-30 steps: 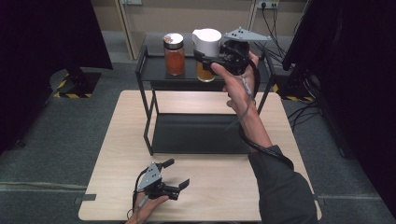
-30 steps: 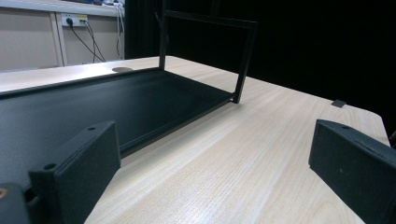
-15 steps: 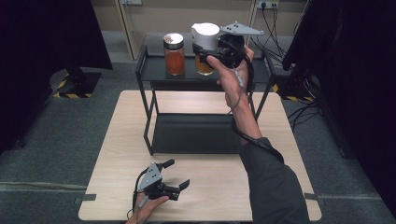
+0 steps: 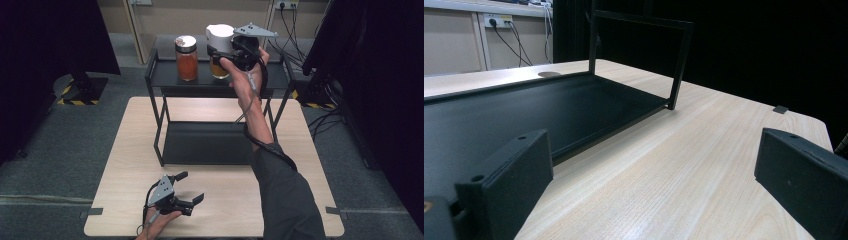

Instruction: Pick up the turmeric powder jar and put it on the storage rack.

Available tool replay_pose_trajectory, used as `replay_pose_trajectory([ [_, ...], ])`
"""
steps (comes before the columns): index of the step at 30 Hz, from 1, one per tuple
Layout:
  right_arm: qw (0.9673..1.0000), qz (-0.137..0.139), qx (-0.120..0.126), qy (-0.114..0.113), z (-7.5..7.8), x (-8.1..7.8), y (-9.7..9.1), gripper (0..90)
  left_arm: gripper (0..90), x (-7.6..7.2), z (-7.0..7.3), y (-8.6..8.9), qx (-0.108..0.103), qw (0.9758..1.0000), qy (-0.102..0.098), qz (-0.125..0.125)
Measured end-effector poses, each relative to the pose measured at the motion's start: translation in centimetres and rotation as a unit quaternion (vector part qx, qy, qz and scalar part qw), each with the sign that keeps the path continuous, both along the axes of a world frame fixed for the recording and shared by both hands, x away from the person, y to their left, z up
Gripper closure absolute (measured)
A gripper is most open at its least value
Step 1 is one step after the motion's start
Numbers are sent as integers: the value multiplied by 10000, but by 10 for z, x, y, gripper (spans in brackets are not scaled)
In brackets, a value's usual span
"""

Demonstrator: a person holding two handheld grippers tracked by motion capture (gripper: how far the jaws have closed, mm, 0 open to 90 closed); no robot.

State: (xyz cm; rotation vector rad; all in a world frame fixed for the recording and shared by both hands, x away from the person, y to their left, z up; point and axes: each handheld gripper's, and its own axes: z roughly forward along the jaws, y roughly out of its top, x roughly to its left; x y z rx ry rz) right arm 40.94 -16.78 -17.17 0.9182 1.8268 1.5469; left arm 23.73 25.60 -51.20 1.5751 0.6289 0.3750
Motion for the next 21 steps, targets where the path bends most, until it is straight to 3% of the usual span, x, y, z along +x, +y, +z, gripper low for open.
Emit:
replay_pose_trajectory([
  [21, 9999, -132, 30, -11, -13, 10, 5, 309, 18, -1, 0, 0, 3, 10000, -3, 9],
])
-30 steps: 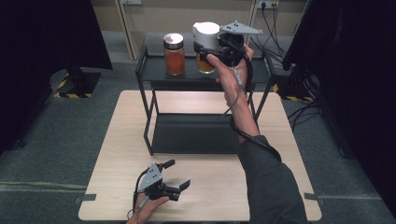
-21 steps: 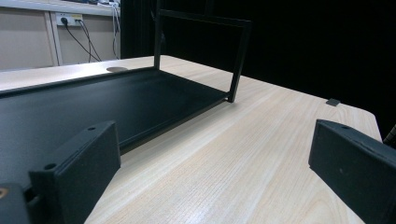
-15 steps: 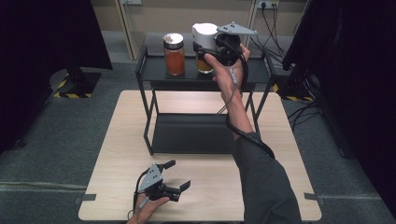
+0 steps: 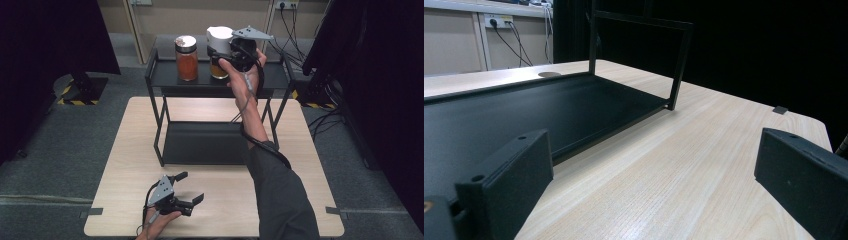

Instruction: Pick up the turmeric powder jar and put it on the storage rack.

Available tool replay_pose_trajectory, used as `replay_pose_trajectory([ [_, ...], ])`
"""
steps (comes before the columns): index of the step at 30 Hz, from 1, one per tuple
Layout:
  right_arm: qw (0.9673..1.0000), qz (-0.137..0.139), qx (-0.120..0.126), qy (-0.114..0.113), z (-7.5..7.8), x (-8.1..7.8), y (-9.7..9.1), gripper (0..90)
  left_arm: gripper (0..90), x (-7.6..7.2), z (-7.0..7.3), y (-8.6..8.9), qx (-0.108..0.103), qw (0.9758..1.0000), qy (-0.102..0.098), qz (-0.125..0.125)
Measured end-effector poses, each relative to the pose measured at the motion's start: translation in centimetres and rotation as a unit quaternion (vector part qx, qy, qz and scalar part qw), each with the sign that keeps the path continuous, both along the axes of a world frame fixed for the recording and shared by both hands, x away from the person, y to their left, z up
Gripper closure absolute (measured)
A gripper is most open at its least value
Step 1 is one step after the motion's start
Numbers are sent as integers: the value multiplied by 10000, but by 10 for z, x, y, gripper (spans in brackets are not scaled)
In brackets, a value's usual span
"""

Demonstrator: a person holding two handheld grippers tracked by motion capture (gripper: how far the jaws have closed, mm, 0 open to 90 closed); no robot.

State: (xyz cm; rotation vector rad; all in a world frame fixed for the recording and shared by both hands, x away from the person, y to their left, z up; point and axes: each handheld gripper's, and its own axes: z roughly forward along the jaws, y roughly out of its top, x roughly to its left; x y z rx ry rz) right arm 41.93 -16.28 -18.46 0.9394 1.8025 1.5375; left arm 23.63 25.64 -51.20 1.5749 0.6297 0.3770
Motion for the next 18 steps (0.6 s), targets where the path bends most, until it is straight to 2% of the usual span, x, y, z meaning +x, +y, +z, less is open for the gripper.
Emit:
replay_pose_trajectory([
  [10, 10000, -42, 51, 32, 0, -1, 0, 283, 18, 0, 0, 0, 8, 10000, 4, 2],
  [11, 9999, -76, 133, 25, -1, -3, 0, 215, 18, 0, 0, 0, 1, 10000, 14, 4],
  [13, 9998, -82, 153, 63, 0, -4, -1, 163, 18, -1, 0, 0, 3, 10000, 14, 4],
  [16, 9999, -66, 116, 82, 2, -4, -1, 117, 18, 0, 0, 0, 4, 10000, 15, 6],
  [18, 9999, -6, 30, 141, 5, -5, -1, 53, 18, 0, 0, -1, 10, 10000, 12, -3],
])
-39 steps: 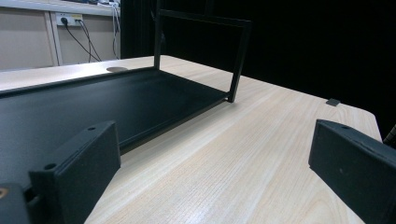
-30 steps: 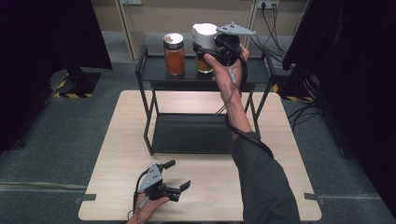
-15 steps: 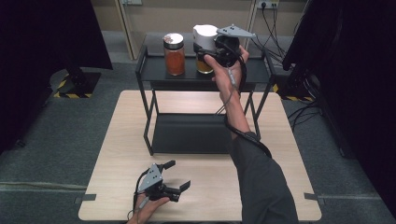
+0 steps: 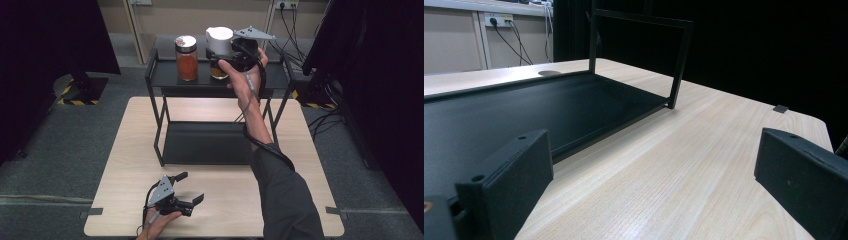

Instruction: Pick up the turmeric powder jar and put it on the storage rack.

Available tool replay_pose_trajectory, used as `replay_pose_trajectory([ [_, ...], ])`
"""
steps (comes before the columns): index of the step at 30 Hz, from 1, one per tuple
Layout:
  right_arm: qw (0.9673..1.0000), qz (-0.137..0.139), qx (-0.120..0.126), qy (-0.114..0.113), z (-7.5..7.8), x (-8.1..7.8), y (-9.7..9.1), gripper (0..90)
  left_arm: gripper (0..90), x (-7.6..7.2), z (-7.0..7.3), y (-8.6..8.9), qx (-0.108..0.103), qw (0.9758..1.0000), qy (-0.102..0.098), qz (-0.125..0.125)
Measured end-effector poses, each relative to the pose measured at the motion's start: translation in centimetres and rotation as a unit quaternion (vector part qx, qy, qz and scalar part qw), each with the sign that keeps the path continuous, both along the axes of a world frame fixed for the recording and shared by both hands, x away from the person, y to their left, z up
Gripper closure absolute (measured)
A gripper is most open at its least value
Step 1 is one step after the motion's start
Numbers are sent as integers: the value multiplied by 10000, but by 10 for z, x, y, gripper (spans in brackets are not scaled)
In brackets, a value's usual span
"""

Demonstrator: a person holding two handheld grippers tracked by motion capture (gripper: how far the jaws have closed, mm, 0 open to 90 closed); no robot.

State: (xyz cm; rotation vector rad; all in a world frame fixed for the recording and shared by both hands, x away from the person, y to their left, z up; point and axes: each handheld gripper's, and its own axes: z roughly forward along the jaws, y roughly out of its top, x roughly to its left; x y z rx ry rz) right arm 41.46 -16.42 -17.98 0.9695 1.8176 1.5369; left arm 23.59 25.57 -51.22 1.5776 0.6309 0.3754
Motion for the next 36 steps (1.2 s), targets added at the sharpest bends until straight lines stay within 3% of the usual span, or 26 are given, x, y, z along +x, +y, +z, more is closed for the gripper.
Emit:
replay_pose_trajectory([
  [17, 9998, 191, 13, 79, 2, -17, -13, 15, 18, 0, 0, 0, 19, 10000, -2, 15],
  [36, 9972, 719, 212, 1, -21, -35, -46, 6, 18, 0, 0, 0, 19, 10000, -2, 28],
])
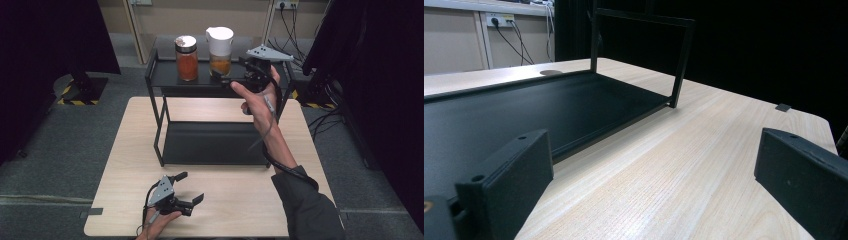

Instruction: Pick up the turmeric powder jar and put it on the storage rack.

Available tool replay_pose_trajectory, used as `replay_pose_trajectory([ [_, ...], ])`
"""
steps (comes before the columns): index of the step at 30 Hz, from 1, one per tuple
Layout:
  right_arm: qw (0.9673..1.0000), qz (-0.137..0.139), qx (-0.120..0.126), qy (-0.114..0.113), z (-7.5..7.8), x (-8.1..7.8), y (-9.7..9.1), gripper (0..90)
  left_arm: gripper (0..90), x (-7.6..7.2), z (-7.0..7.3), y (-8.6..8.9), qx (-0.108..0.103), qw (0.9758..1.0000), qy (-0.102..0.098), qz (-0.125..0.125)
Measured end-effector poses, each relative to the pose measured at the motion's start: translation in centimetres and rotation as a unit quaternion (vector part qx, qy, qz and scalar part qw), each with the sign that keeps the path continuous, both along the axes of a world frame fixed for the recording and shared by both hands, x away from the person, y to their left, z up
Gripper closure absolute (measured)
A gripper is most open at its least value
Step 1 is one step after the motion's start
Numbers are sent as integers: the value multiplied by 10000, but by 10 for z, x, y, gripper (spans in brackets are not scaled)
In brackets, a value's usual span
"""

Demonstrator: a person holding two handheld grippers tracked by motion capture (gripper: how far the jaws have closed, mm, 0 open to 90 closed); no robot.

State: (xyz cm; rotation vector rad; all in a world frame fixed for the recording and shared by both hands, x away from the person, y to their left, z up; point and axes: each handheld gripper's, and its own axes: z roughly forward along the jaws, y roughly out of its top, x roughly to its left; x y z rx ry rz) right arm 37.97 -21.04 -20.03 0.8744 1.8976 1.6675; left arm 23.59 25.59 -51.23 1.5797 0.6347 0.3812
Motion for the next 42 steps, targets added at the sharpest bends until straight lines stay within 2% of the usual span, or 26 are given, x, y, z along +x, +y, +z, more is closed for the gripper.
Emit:
replay_pose_trajectory([
  [17, 9985, 479, 143, -211, -28, -24, -23, 6, 18, 0, 0, 0, 12, 10000, -16, 27],
  [23, 9979, 565, 194, -231, -40, -31, -28, 6, 18, 0, 0, 0, 10, 10000, -10, 38],
  [27, 9978, 572, 128, -322, -45, -39, -30, 6, 18, -1, 0, 0, 3, 10000, -7, 57],
  [42, 9961, 749, 280, -370, -68, -55, -41, 6, 18, -1, 0, 1, 4, 10000, -4, 74],
])
